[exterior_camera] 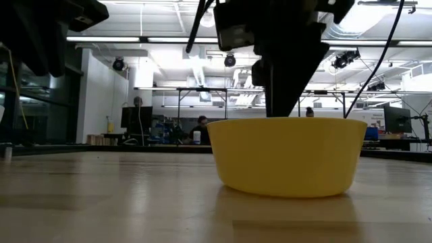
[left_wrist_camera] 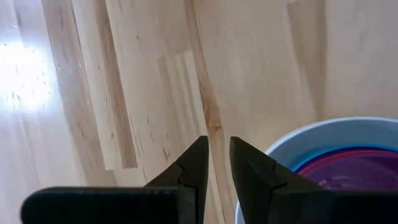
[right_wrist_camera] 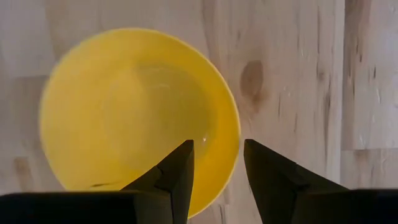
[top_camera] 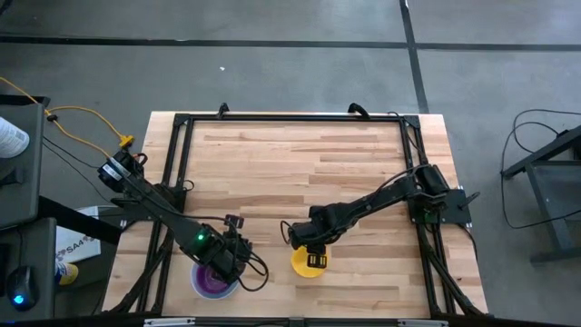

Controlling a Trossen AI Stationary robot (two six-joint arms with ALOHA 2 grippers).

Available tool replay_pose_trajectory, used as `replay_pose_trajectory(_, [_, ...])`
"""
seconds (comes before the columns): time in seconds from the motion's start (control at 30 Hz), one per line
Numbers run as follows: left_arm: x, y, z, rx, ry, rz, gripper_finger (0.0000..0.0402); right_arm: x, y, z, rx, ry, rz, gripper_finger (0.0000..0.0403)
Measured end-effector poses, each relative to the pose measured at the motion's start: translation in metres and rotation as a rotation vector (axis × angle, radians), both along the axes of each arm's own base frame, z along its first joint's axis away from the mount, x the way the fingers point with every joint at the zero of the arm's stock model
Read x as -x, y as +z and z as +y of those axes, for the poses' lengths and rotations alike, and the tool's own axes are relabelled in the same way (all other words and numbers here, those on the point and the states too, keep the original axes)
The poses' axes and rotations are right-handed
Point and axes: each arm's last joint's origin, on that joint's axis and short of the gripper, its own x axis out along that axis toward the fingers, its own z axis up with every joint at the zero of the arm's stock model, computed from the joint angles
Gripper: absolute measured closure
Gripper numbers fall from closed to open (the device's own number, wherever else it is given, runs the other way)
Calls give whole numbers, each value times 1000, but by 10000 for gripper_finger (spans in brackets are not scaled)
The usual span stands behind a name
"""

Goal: Nest bowls inside each other
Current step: Stack the yellow bowl on the purple bowl

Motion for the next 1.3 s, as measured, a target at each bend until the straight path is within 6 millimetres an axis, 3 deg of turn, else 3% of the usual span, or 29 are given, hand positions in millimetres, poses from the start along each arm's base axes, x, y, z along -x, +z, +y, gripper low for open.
replay_pose_trajectory(0.43, [0, 0, -1, 23, -7, 13, 336, -3, -12, -14, -34, -21, -14, 274])
replay_pose_trajectory(1.1, [0, 0, -1, 23, -6, 12, 336, -5, -11, -13, -78, 12, -28, 392])
replay_pose_trajectory(1.3, [0, 0, -1, 23, -6, 13, 336, -5, -11, -13, -77, 18, -30, 398])
